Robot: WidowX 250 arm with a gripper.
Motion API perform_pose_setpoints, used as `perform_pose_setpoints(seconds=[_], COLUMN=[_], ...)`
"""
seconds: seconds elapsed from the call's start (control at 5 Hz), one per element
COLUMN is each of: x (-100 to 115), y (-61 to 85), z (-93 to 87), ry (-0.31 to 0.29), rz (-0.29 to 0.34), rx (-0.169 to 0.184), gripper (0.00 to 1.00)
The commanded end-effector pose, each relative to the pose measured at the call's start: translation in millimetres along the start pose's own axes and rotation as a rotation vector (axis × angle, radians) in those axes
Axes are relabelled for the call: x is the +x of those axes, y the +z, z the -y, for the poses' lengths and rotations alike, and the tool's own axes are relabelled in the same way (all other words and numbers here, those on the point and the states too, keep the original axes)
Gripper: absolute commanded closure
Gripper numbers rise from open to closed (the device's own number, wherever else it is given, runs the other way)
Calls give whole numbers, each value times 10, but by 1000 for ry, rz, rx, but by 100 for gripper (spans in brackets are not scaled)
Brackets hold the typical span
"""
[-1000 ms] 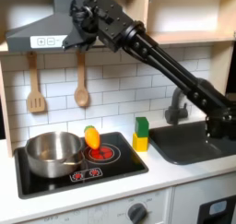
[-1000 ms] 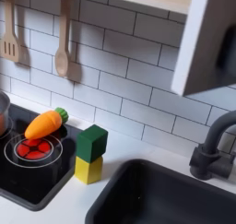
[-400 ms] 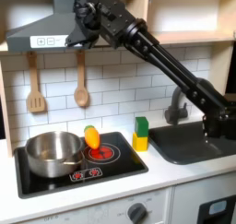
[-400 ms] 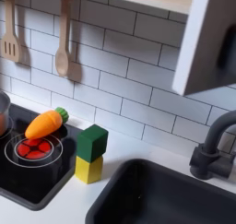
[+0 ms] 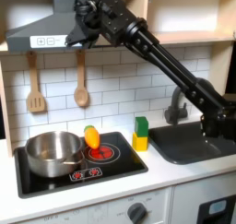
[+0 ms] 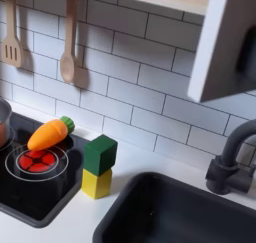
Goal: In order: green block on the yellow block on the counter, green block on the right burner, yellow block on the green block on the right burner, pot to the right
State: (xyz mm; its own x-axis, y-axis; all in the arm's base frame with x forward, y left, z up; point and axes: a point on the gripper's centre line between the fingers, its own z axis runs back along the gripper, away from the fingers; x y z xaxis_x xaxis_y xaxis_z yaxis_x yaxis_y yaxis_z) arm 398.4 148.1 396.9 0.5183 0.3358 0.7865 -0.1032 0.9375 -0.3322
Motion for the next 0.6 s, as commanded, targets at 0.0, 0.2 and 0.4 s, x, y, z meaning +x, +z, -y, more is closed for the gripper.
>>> perform_pose_setpoints(seconds=[0.0,0.2,0.4], x=[-82,-234,-462], y=[55,19,-83], z=[-23,-16,84], ry=[-18,-15,-26], rz=[-36,-93,-169], rx=[23,18,-30], gripper=[100,100,100])
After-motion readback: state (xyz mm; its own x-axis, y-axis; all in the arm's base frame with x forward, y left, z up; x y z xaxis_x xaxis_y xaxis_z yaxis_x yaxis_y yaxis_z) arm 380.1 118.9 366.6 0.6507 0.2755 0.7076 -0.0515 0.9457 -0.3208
